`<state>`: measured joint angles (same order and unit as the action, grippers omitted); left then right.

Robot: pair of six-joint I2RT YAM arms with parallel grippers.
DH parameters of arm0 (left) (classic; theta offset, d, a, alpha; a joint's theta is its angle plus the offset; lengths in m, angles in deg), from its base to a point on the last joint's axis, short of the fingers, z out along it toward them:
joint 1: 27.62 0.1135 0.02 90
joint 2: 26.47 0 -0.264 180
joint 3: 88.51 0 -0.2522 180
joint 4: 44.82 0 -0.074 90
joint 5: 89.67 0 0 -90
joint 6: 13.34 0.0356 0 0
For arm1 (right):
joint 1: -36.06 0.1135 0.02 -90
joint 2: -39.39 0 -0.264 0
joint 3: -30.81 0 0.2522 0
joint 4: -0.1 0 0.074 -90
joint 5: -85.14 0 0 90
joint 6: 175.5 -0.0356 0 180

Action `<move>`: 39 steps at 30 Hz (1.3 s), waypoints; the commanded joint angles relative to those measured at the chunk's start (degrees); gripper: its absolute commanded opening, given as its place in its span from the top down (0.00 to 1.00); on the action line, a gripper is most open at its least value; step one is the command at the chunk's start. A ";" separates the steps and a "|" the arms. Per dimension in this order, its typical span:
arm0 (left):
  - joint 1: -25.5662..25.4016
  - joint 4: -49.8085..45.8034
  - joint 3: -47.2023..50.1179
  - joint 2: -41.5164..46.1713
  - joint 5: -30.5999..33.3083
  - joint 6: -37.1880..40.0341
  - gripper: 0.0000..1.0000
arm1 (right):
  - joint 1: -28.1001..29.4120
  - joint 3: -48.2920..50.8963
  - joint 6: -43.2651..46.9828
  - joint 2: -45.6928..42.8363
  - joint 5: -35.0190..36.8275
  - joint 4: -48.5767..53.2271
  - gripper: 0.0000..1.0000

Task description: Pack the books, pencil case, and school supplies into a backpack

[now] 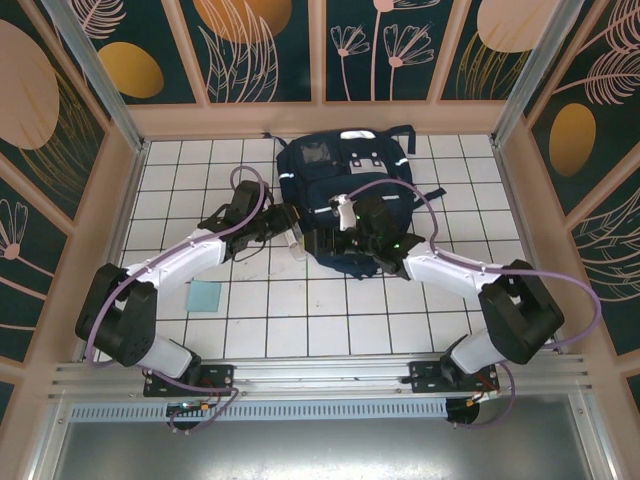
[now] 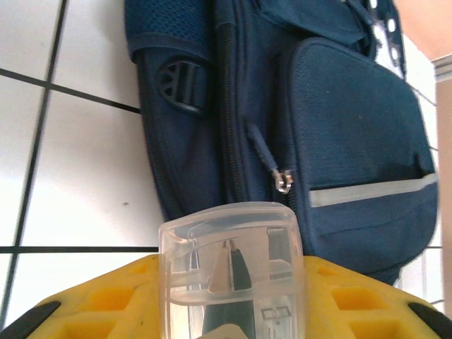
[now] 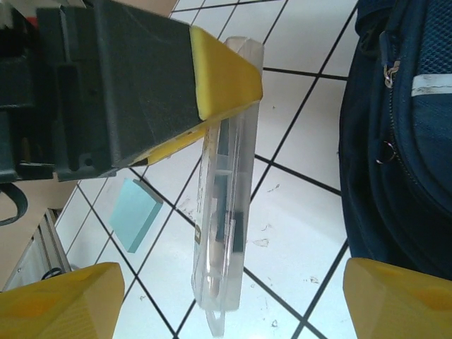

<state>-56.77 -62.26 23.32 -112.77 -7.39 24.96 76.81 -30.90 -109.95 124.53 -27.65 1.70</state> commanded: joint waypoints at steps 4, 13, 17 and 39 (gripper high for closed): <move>-0.21 9.05 1.94 0.36 -4.93 -5.63 0.60 | 1.42 -4.13 0.81 7.44 -4.53 -5.65 0.23; -0.30 9.99 3.35 1.93 -4.48 -5.94 0.56 | 2.23 -7.81 -1.39 12.36 -6.07 -6.40 0.56; -0.29 9.96 2.78 1.41 -4.54 -5.44 0.51 | 2.14 -8.58 -1.17 12.67 -6.57 -5.34 0.80; -9.33 -7.44 -26.74 -9.85 12.81 39.55 0.05 | -20.71 -0.06 -6.29 -11.58 12.30 16.45 0.89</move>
<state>-64.14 -64.71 -0.96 -119.33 3.45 53.15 59.63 -33.35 -113.38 116.32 -21.33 12.43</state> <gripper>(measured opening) 0.958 0.218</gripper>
